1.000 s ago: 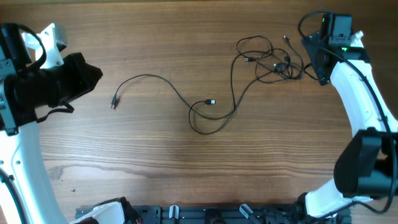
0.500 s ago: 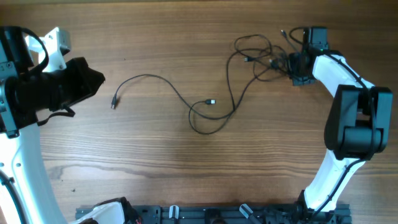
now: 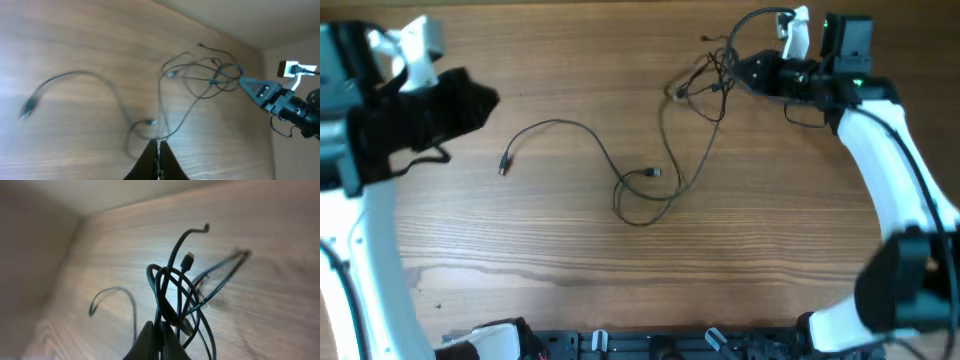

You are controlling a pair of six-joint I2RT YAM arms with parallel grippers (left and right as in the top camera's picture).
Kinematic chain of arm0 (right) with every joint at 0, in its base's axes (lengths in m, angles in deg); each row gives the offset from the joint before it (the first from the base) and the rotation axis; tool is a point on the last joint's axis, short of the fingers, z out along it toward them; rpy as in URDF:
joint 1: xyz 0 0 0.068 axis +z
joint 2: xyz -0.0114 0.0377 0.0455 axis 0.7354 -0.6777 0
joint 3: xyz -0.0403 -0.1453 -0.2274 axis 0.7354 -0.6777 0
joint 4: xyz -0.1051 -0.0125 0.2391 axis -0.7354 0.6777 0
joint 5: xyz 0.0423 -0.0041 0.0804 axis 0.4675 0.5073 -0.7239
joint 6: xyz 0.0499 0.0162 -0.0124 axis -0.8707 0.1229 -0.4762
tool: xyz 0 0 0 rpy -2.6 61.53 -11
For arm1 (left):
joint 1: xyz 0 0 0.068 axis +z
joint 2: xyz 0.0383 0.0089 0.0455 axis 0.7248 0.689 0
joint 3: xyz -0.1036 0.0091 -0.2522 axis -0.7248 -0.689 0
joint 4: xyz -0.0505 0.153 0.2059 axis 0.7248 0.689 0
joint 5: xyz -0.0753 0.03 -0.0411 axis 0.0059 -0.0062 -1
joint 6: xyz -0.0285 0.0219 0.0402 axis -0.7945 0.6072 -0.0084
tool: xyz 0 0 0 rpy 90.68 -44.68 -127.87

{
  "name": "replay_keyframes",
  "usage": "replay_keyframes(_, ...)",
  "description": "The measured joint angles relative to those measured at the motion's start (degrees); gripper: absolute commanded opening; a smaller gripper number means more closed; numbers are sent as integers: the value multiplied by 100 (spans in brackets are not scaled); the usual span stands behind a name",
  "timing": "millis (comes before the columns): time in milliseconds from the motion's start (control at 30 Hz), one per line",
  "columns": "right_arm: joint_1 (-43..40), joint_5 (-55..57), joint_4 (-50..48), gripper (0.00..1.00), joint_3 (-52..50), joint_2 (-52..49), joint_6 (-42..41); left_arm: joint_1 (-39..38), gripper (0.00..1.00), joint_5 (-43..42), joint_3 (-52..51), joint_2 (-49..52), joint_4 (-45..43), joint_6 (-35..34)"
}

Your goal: Untangle cables

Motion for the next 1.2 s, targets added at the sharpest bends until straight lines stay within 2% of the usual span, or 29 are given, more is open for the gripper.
replay_keyframes(100,238,129,339,5,0,723,505,-704,38,-444,0,610,-553,376)
replay_keyframes(133,240,151,372,5,0,798,544,-973,42,-555,4,837,-745,610)
replay_keyframes(167,243,247,452,4,0,1027,669,-1272,50,-647,4,1121,-850,933)
replay_keyframes(233,243,286,625,4,0,1147,732,-1690,75,-933,2,1624,-914,1714)
replay_keyframes(267,245,308,763,4,0,1180,756,-1834,78,-1215,-2,1818,-957,2275)
replay_keyframes(333,243,317,994,4,0,1185,809,-2015,78,-1670,-17,1941,-1189,3049)
replay_keyframes(367,243,271,1071,4,0,1185,839,-2107,77,-1941,-17,1939,-1591,3362)
replay_keyframes(433,249,33,1373,4,0,1198,885,-2273,80,-2243,-22,1937,-2227,3663)
replay_keyframes(567,267,-210,1609,4,0,1392,925,-2623,80,-2422,-22,1937,-2686,3836)
replay_keyframes(700,267,-365,1746,4,0,2186,920,-2758,79,-2426,-22,1941,-2710,3858)
replay_keyframes(800,267,-413,1899,4,-2,2590,898,-2758,73,-2424,-22,2013,-2712,3864)
replay_keyframes(1200,264,-372,2142,4,-2,2758,879,-3370,73,-2444,-22,2238,-3014,3856)
